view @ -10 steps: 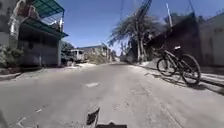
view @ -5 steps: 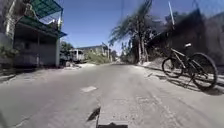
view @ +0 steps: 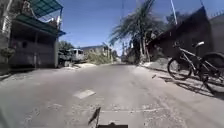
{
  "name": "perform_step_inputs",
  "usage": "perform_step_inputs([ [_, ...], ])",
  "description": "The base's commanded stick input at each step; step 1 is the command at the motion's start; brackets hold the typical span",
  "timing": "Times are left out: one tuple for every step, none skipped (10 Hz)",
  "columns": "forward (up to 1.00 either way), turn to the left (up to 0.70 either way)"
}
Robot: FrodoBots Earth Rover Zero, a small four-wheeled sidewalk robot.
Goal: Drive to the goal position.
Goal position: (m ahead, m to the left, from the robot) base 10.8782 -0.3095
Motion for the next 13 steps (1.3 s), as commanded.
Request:
perform_step_inputs([
  [0.7, 0.0],
  [0.7, 0.0],
  [0.7, 0.0],
  [0.7, 0.0],
  [0.7, 0.0],
  [0.7, 0.0],
  [0.7, 0.0],
  [0.7, 0.0],
  [0.7, 0.0],
  [0.7, 0.0],
  [0.7, 0.0],
  [0.7, 0.0],
  [0.7, 0.0],
])
